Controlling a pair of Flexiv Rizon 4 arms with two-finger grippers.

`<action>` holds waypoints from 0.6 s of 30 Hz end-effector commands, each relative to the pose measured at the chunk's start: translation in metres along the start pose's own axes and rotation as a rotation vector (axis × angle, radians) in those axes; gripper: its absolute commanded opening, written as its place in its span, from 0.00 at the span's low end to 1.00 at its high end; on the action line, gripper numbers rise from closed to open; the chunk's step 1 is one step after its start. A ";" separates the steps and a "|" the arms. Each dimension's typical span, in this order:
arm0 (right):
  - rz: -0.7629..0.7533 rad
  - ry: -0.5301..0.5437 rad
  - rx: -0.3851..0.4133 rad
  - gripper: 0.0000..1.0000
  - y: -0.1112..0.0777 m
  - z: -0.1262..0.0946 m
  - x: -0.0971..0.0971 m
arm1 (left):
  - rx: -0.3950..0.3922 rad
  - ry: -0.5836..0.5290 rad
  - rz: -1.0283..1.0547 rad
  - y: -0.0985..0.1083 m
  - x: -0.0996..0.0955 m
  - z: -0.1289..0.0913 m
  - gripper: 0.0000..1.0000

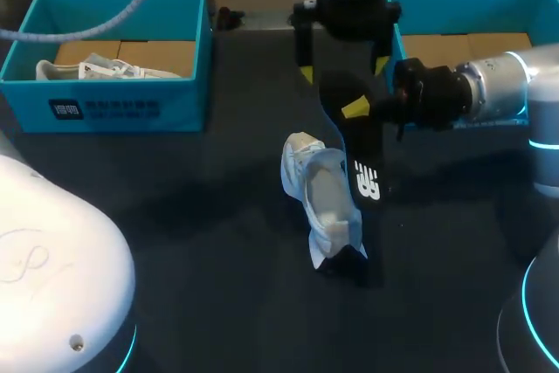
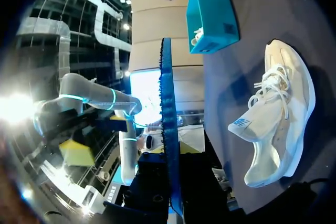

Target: Take the shoe out of the shoebox, open the shoe tongue, remove and reinsert the insole, then place the shoe into the shoebox

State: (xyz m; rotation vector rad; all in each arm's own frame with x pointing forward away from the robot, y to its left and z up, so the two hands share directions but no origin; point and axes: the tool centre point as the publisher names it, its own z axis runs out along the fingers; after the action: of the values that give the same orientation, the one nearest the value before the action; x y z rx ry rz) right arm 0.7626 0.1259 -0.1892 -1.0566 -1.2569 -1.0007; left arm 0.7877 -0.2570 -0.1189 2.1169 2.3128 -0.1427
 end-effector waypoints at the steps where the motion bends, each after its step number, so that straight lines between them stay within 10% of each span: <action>1: 0.004 -0.008 -0.010 0.00 -0.007 -0.004 0.004 | -0.006 -0.257 0.052 -0.005 0.029 0.009 1.00; 18: 0.022 -0.016 -0.009 0.00 -0.012 -0.013 0.015 | -0.028 -0.560 -0.014 -0.011 0.057 -0.002 1.00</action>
State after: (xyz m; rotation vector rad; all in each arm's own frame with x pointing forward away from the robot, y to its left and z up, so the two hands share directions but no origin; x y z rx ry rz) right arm 0.7561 0.1113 -0.1766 -1.0784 -1.2466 -0.9878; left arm 0.7745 -0.2159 -0.1227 1.9309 2.1784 -0.3664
